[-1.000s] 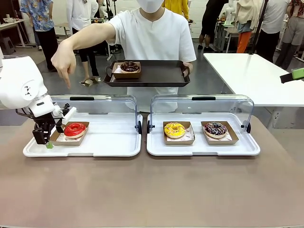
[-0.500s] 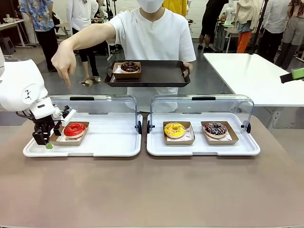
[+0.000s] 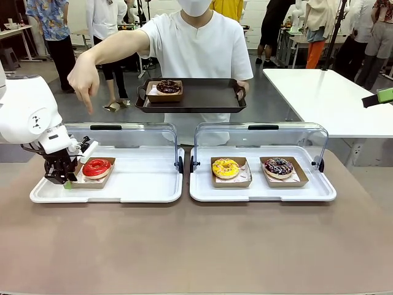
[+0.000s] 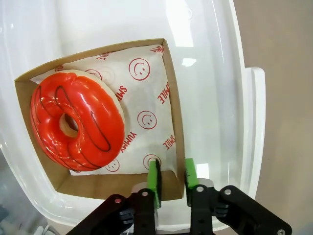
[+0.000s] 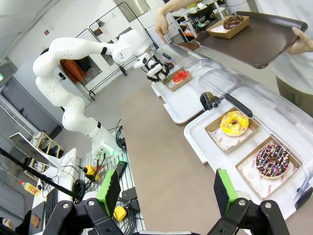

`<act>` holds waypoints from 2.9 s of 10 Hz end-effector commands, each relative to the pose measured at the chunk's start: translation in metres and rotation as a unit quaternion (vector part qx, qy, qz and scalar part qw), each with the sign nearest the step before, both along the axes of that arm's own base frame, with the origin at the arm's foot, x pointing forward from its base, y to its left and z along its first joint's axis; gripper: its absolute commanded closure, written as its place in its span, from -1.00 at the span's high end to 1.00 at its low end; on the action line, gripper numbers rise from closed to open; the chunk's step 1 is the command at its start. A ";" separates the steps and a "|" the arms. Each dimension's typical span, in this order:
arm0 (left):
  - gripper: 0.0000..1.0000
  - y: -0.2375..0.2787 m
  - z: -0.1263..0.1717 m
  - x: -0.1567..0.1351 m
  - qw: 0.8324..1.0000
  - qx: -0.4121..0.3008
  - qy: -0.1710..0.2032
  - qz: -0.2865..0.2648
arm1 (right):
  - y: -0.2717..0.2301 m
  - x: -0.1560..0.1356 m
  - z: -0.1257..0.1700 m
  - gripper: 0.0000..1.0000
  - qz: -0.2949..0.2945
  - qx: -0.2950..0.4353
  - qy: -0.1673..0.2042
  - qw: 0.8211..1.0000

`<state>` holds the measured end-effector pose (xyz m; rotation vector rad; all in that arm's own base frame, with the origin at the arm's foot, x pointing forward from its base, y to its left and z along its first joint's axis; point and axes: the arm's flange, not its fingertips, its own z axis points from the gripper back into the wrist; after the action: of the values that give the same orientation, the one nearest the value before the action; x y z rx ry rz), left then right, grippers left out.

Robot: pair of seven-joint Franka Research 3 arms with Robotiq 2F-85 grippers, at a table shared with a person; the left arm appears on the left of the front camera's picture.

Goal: Provide the desired donut to the person.
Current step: Pick up and lift the Paper togo box containing the Donut pointed at by the person, then place the picked Paper togo box onto the Handle tray extended by the person.

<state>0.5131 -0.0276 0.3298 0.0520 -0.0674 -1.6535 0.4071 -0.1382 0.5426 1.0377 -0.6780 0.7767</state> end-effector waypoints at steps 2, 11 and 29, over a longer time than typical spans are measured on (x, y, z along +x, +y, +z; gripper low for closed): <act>-1.00 0.000 0.003 0.001 1.000 0.010 -0.008 0.011 | 0.000 0.000 0.000 1.00 0.002 0.003 -0.002 1.000; -1.00 0.015 0.195 -0.116 0.999 0.042 0.015 -0.022 | 0.000 0.000 0.000 1.00 0.002 0.003 -0.002 1.000; -1.00 0.002 0.277 -0.111 1.000 0.020 -0.023 0.000 | 0.000 0.000 0.000 1.00 0.002 0.003 -0.002 1.000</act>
<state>0.4059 -0.0262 0.6068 0.1158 -0.0707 -1.6518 0.4072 -0.1381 0.5423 1.0381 -0.6774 0.7764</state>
